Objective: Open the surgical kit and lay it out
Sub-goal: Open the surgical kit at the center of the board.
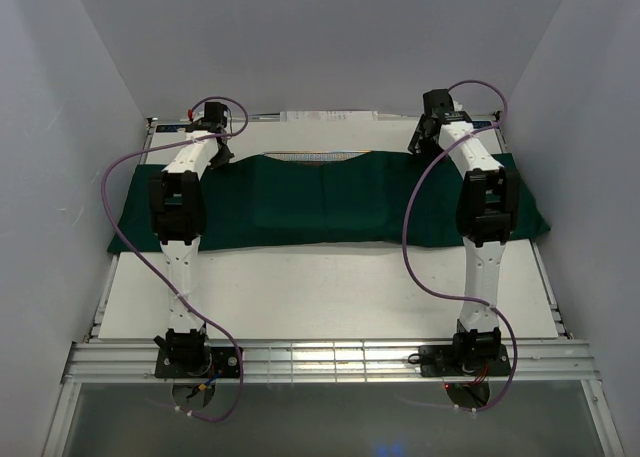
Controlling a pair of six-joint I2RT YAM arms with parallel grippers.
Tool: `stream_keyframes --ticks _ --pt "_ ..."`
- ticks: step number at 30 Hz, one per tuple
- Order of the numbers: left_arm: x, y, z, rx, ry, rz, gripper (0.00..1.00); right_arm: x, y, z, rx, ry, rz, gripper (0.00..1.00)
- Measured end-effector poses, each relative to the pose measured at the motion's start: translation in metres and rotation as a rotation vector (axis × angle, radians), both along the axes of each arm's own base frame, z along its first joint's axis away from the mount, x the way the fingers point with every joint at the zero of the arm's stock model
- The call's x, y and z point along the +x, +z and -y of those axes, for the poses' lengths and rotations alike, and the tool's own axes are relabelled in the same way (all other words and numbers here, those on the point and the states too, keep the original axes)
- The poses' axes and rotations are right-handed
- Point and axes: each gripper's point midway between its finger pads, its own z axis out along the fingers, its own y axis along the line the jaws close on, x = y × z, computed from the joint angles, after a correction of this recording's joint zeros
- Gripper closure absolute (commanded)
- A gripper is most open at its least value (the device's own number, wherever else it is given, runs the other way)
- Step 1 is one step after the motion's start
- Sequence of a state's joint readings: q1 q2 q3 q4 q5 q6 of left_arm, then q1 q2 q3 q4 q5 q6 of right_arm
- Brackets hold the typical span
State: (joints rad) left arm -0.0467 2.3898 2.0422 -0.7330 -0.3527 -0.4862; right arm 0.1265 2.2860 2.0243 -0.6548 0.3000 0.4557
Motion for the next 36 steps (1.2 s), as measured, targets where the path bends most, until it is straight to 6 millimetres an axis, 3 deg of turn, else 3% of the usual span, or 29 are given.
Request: stream_keyframes --ticks 8,17,36 --pt "-0.001 -0.001 0.000 0.000 0.000 -0.003 1.00 -0.015 -0.017 -0.003 0.019 0.011 -0.056 0.41" --pt "-0.002 -0.002 0.000 0.000 0.000 -0.006 1.00 -0.019 -0.023 -0.002 0.029 -0.001 -0.074 0.40" --pt "-0.004 -0.006 -0.003 -0.001 0.005 -0.015 1.00 -0.014 -0.042 0.031 0.047 -0.081 -0.091 0.43"
